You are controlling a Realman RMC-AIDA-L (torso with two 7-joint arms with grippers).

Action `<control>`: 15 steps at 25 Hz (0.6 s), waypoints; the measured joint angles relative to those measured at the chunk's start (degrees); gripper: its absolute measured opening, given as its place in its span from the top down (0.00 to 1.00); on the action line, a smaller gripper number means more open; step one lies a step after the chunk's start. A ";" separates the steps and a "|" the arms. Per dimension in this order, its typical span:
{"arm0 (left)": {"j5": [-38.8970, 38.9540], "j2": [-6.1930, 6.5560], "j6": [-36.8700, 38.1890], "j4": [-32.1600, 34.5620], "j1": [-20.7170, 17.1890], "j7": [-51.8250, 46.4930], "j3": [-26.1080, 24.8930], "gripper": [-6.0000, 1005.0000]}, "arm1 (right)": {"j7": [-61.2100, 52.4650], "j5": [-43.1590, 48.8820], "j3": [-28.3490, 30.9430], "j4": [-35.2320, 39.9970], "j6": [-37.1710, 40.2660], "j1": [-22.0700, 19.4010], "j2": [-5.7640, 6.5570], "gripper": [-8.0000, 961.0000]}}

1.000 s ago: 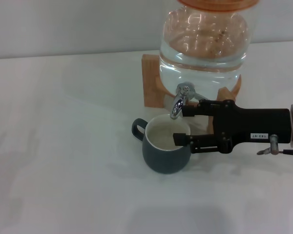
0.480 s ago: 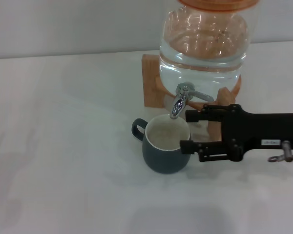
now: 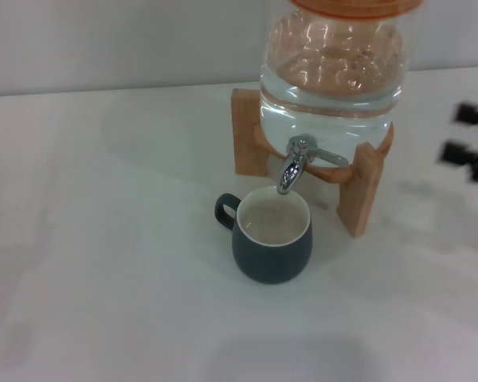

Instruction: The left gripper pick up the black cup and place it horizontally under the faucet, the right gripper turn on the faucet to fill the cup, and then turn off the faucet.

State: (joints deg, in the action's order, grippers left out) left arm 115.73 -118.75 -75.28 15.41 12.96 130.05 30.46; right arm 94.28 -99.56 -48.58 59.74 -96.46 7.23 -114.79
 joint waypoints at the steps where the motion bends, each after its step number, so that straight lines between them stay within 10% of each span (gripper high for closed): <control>1: 0.40 0.00 0.04 0.06 -0.01 0.27 -0.02 0.39 | 1.39 -0.29 2.89 -0.78 -0.34 -0.59 -0.04 0.14; 9: 3.70 -0.01 0.36 1.24 -0.16 2.13 -0.05 0.39 | 15.85 -2.56 24.72 -18.41 -0.45 -1.63 -0.18 0.14; 15: 4.39 0.59 0.43 1.35 0.09 2.12 -0.05 0.39 | 22.71 -2.58 30.20 -26.01 -0.52 -1.93 -0.18 0.14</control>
State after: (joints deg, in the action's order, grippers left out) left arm 120.11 -118.16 -74.85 16.76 13.05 132.17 30.41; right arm 116.99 -102.13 -18.38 33.73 -96.98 5.31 -114.97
